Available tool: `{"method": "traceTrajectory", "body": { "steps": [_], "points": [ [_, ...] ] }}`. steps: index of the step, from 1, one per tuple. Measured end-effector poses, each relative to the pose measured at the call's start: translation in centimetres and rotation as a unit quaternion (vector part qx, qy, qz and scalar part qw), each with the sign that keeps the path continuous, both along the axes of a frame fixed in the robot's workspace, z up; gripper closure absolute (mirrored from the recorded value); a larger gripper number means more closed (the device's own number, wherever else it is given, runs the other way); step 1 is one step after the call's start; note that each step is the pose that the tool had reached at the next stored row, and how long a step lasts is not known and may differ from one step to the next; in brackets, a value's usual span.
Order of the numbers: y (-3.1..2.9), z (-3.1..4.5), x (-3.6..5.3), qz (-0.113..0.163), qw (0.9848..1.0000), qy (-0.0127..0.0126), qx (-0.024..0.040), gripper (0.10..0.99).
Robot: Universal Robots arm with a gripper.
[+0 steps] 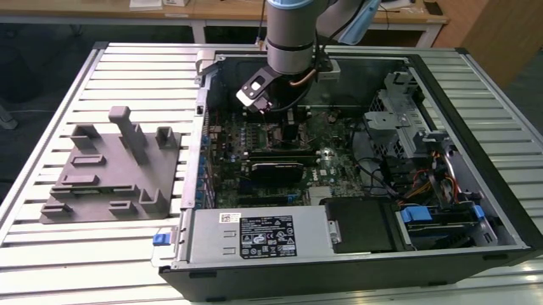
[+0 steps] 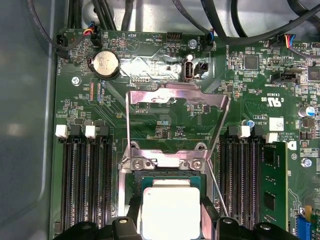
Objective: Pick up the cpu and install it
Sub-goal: 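Place the cpu into insertion slot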
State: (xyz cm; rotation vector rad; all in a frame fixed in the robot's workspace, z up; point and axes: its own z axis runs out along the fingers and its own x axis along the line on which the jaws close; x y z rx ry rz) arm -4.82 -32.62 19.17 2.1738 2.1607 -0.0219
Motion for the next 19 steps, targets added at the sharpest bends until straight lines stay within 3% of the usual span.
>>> {"method": "traceTrajectory", "body": {
  "steps": [3, 4, 19],
  "points": [
    [0.01, -0.02, 0.01, 0.0, 1.0, -0.0002, 0.0003, 0.533],
    [0.01, -0.02, 0.01, 0.0, 1.0, -0.0001, 0.0001, 0.475],
    [-0.01, 0.27, 0.0, 0.0, 1.0, 0.0001, 0.0004, 0.486]
  ]
}}
